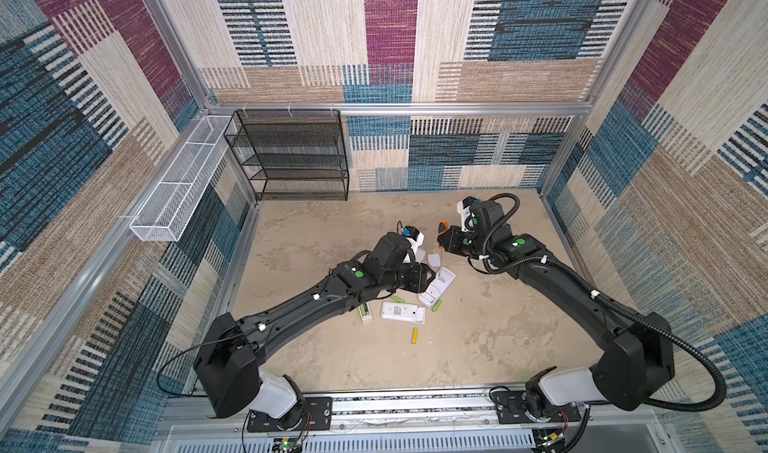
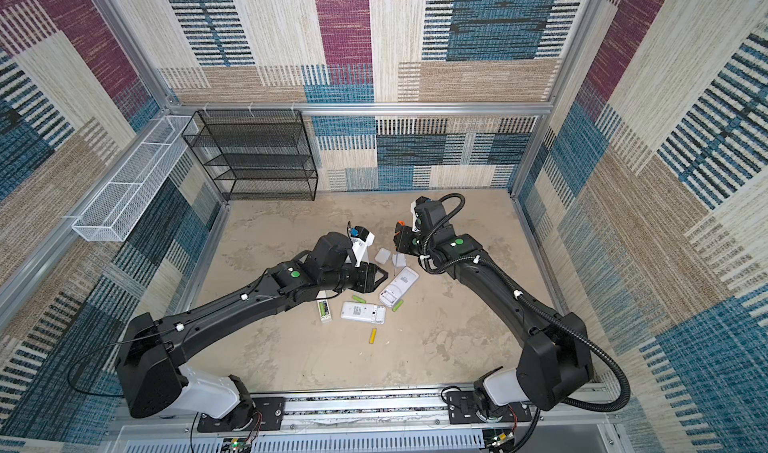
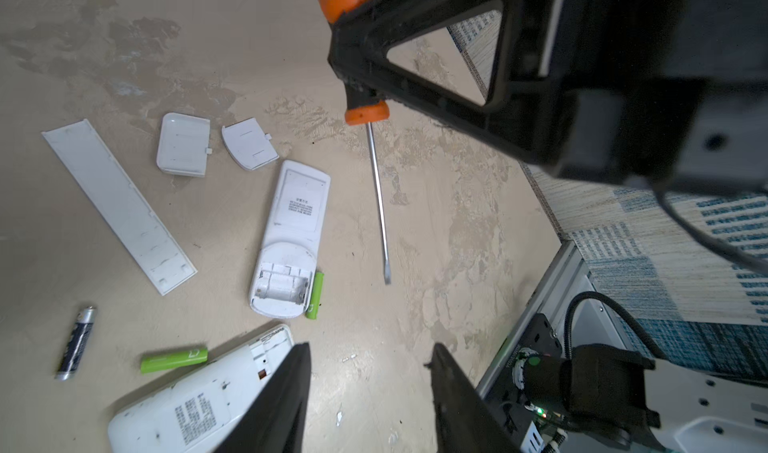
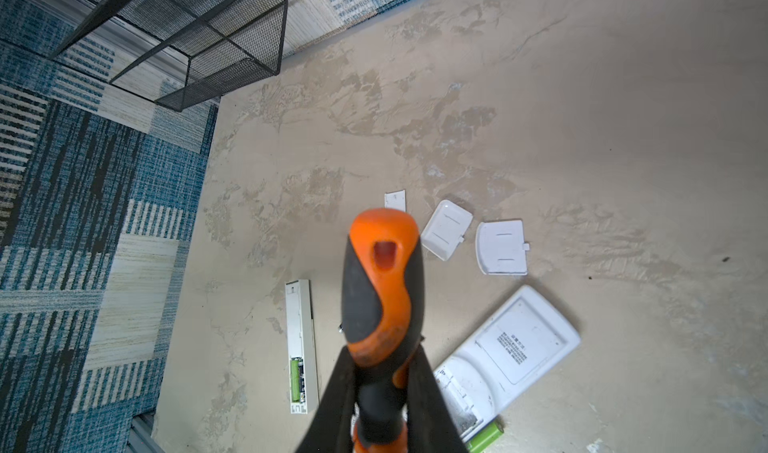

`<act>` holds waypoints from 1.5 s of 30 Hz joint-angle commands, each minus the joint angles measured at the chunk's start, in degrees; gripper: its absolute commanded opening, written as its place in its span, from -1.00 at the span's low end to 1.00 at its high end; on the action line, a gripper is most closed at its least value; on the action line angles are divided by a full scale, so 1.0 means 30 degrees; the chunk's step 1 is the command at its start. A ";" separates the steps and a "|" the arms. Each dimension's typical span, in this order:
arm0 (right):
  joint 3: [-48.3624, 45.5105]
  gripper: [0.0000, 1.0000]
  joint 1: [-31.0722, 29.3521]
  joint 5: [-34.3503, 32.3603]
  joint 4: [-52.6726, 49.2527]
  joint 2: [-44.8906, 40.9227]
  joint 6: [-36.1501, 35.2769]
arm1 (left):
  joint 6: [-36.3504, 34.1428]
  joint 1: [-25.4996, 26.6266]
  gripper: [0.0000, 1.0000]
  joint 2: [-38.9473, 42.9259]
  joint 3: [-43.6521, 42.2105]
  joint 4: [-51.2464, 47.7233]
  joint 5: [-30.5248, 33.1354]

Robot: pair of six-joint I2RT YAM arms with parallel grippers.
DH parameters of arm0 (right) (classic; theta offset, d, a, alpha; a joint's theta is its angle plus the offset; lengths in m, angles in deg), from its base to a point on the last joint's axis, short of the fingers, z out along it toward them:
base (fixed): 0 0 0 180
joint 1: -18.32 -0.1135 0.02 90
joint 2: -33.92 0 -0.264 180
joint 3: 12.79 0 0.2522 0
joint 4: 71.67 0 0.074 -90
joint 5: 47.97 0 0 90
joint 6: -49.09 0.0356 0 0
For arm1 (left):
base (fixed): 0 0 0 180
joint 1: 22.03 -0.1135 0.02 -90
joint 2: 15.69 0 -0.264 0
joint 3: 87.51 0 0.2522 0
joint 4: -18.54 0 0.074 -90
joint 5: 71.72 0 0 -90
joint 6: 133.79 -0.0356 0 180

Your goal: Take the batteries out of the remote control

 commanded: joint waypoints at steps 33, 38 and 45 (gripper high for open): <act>-0.0303 0.42 0.2400 0.7214 0.2505 -0.2906 -0.2054 | -0.3035 -0.0770 -1.00 0.1662 -0.1490 0.2412 -0.2571; 0.0240 0.37 0.2491 1.1962 0.2742 -0.1547 -0.1734 | -0.3579 -0.1323 -1.00 0.2902 -0.2227 0.2531 -0.3861; -0.0292 0.34 0.1933 1.3043 0.4057 -0.1884 -0.1413 | -0.3640 -0.1580 -1.00 0.3033 -0.2276 0.2715 -0.5318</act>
